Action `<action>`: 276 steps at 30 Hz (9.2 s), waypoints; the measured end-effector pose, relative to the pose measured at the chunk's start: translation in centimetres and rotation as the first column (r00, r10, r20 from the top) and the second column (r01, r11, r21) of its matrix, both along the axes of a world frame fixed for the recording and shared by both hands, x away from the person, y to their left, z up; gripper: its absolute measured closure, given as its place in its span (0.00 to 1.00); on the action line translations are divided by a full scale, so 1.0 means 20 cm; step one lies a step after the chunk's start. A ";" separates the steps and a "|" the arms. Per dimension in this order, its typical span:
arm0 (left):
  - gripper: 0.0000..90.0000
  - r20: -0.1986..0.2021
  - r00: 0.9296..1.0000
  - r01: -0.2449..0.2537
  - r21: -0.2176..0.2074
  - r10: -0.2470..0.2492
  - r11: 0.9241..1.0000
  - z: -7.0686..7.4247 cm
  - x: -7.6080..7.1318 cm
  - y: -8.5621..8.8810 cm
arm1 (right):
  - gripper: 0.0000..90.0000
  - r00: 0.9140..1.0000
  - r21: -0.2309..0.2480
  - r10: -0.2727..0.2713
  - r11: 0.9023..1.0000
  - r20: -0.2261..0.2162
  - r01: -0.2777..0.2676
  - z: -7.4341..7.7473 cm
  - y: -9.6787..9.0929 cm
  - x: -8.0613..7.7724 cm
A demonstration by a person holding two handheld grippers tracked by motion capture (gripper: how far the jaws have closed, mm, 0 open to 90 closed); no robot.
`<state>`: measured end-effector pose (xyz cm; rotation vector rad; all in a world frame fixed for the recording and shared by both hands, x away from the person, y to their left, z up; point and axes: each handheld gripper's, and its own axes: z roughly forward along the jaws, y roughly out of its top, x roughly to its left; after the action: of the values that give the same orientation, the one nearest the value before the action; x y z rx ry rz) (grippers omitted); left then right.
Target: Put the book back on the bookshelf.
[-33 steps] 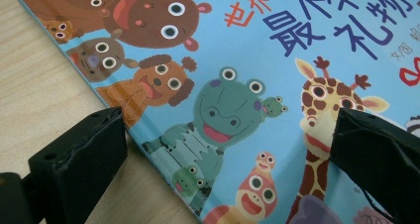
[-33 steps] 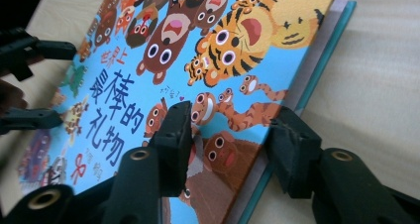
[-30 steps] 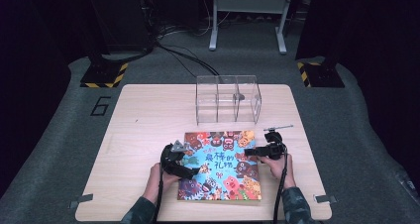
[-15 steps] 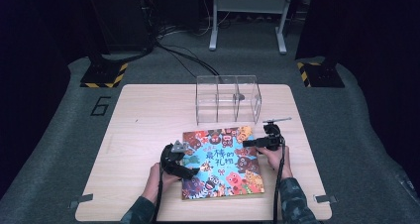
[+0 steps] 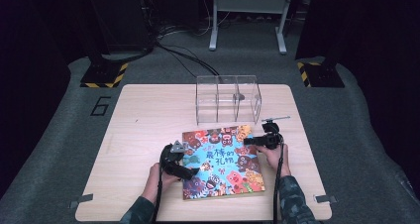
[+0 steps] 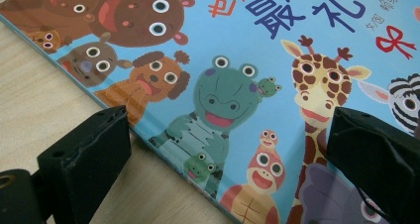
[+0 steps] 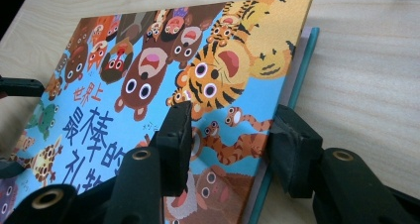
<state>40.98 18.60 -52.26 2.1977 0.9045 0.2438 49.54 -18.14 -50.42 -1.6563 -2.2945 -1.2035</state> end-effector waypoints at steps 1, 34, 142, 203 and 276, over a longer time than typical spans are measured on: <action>0.04 0.000 1.000 -0.005 -0.008 0.005 1.000 0.00 0.00 0.00 | 0.61 1.000 -0.010 0.004 1.000 0.009 -0.004 0.00 0.00 0.00; 0.00 -0.161 0.986 -0.069 -0.149 0.044 0.986 0.04 0.08 0.05 | 0.67 0.946 0.007 0.100 0.994 0.307 -0.107 0.16 -0.06 -0.27; 0.00 -0.203 0.979 -0.040 -0.265 -0.015 0.963 0.07 0.16 0.03 | 0.73 0.912 0.170 0.212 0.943 0.352 -0.285 0.28 0.04 -0.16; 0.48 -0.105 0.994 -0.027 -0.347 -0.010 0.938 0.21 0.14 0.15 | 0.42 0.981 0.040 0.043 0.998 0.188 -0.051 0.29 0.10 -0.09; 0.66 0.075 0.994 0.104 -0.340 -0.083 0.935 0.55 0.00 0.36 | 0.32 0.888 0.100 0.174 0.966 0.426 -0.237 0.51 0.38 -0.02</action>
<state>40.92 25.72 -41.27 1.8924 0.7444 0.0951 49.09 -10.62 -40.20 -1.1541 -2.4485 -1.7619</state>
